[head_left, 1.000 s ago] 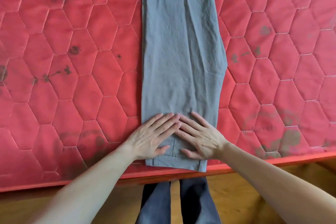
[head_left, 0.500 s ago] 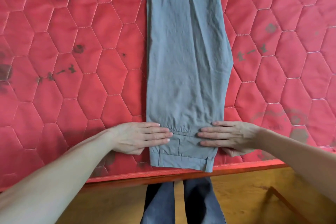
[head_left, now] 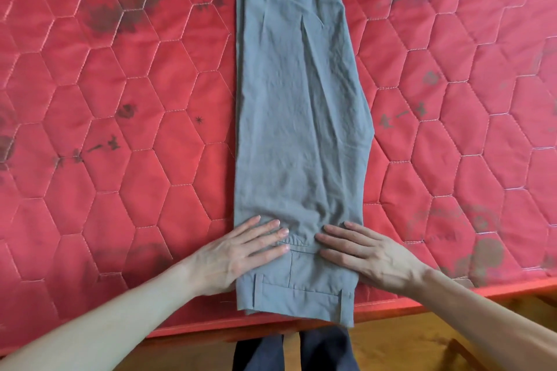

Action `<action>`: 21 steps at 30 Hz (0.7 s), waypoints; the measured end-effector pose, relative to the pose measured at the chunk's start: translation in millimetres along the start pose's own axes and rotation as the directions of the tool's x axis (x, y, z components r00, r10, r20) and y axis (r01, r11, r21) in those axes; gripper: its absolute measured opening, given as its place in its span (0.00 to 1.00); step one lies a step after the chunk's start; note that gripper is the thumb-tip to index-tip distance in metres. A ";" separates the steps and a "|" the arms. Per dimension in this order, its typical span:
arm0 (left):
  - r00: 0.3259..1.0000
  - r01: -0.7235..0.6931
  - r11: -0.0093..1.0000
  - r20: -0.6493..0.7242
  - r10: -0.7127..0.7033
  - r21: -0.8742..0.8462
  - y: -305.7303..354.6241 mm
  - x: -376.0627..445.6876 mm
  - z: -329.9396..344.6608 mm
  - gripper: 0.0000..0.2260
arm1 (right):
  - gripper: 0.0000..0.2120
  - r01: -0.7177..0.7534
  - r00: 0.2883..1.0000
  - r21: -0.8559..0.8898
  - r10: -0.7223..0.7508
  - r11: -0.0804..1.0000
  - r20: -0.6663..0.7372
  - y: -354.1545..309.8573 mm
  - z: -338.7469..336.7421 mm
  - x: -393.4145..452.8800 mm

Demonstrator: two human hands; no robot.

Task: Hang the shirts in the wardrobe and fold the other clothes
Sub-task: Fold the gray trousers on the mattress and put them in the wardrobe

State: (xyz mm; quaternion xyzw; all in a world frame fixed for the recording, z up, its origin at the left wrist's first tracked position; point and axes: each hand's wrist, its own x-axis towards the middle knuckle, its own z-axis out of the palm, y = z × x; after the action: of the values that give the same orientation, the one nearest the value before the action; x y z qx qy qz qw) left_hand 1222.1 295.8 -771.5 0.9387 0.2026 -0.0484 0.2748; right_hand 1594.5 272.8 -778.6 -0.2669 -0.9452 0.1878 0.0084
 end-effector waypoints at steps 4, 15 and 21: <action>0.991 0.045 0.967 0.131 -0.012 -0.250 17.7 -1.3 -12.9 0.51 | 0.23 -0.166 0.982 0.272 0.184 0.948 -0.042 -15.9 -16.9 -12.6; 0.536 0.408 0.324 -0.063 -0.842 -0.854 56.3 30.3 -22.2 0.27 | 0.12 -0.536 0.588 0.762 0.808 0.363 0.029 -45.4 -33.7 18.8; 0.306 0.383 0.269 -0.153 -0.940 -0.884 37.1 55.9 -24.4 0.32 | 0.16 -0.601 0.285 0.788 0.957 0.136 0.052 -45.3 -31.1 47.0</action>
State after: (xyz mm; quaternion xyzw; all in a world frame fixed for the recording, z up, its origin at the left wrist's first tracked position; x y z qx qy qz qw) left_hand 1287.7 300.2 -743.9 0.4836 0.6986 0.2545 0.4618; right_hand 1535.0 271.9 -737.4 -0.7493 -0.4577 0.4191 0.2311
